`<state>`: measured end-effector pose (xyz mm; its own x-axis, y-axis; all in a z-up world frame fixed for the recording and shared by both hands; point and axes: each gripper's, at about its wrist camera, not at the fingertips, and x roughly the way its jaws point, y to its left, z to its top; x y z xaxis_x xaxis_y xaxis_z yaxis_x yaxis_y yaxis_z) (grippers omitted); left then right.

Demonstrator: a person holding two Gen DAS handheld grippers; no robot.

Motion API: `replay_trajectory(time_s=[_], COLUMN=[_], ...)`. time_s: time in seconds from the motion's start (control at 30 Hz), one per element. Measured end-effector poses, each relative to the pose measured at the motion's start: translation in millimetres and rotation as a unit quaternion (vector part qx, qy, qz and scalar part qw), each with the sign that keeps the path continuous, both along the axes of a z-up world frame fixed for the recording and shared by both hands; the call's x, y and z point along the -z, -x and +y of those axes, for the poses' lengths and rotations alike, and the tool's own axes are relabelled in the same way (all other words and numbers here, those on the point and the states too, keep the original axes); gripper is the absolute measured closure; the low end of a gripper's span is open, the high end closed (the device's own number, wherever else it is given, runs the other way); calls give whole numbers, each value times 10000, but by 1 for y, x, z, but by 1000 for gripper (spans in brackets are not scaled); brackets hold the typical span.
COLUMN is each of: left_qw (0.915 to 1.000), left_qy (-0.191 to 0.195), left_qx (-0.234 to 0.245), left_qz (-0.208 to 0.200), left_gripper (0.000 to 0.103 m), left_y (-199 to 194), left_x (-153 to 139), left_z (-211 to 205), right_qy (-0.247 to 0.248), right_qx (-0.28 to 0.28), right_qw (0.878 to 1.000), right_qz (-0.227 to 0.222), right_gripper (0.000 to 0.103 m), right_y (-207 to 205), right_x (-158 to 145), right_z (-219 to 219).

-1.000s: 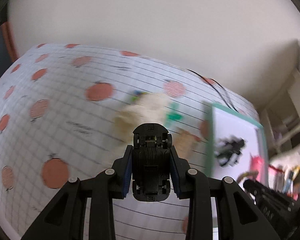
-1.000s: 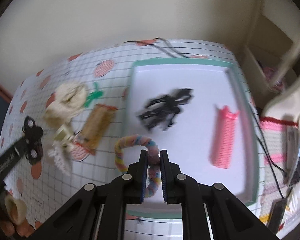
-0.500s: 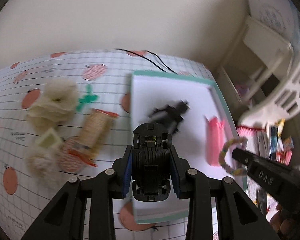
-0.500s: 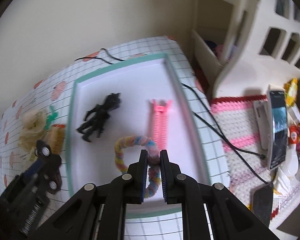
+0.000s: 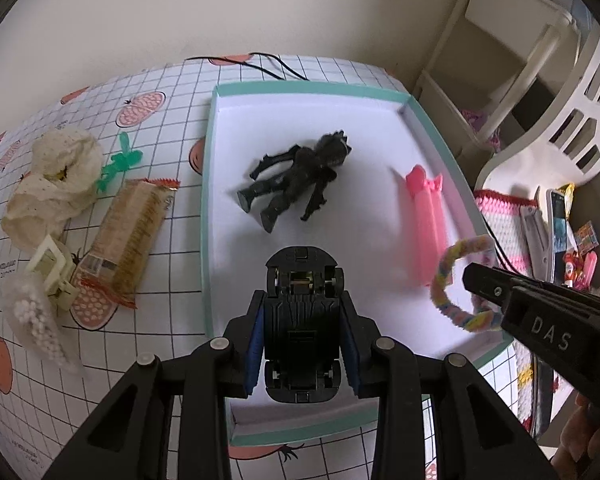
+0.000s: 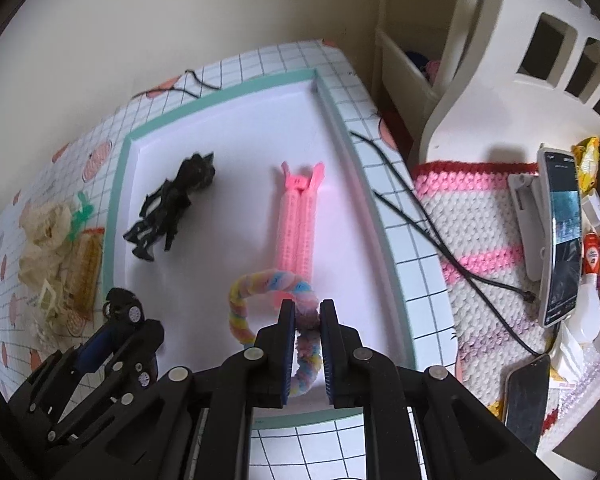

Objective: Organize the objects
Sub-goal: 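Carry the rainbow ring into the tray and open the right tool while the left tool carries the car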

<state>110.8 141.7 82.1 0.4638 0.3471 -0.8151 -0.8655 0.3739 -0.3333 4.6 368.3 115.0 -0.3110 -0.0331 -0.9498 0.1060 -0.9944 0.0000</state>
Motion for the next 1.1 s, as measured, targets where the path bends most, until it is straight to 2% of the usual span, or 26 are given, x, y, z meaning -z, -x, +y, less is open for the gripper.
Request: replay_trajectory(time_s=[0.5,0.73,0.93,1.0,1.1], left_qw=[9998,9998,9997,9995,9992], left_qy=[137,88,27,-11,-57], left_qx=[-104,-174,-260,-305,-388], left_qz=[40,19,-25,-32,-80], left_gripper=[68,67,66,59,56], left_y=[0,3,7,9,13], left_x=[6,2,-4,-7,-11], left_z=[2,3,4,4,5], right_qy=[-93,-144,-133,-121,-124], right_qx=[-103,-190,-216,-231,-253], right_qw=[9998,9996,9997,9997,9996], right_qz=[-157,-145,-67,-39,9], right_gripper=[88,73,70,70,63], right_y=[-2,-3,-5,-6,-7], right_x=[7,4,-4,-7,-12], right_z=[-4,-3,-2,-2,-3])
